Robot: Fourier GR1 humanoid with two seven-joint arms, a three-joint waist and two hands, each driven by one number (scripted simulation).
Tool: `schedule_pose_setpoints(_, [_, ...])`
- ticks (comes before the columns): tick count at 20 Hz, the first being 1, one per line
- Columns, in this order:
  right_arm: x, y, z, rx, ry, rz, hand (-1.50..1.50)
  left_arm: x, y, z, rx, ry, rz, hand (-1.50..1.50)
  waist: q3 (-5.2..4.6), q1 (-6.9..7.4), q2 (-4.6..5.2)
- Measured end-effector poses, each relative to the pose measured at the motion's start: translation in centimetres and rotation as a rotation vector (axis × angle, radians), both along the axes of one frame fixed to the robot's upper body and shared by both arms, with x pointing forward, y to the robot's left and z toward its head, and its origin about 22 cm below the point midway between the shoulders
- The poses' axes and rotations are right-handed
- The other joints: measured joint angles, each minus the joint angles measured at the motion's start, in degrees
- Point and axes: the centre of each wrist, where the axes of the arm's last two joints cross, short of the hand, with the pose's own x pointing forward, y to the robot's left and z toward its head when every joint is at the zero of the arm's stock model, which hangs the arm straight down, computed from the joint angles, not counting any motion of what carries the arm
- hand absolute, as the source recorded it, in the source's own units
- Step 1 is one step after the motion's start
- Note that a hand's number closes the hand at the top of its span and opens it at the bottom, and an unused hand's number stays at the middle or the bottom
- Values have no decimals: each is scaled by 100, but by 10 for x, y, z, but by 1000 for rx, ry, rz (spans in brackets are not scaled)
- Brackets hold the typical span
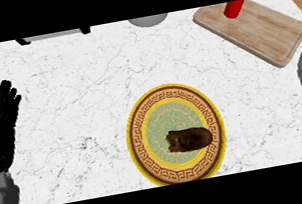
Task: Pick the lemon from the plate and place it in the bowl
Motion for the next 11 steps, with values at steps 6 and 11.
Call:
schedule_pose_setpoints(6, [-74, -31, 1, 73, -39, 49, -150, 6, -1, 2, 0, 1, 7, 0, 7, -26, 7])
schedule_pose_setpoints(11, [-109, -41, 3, 101, -68, 52, -150, 9, -2, -2, -3, 2, 0, 0, 11, -12, 9])
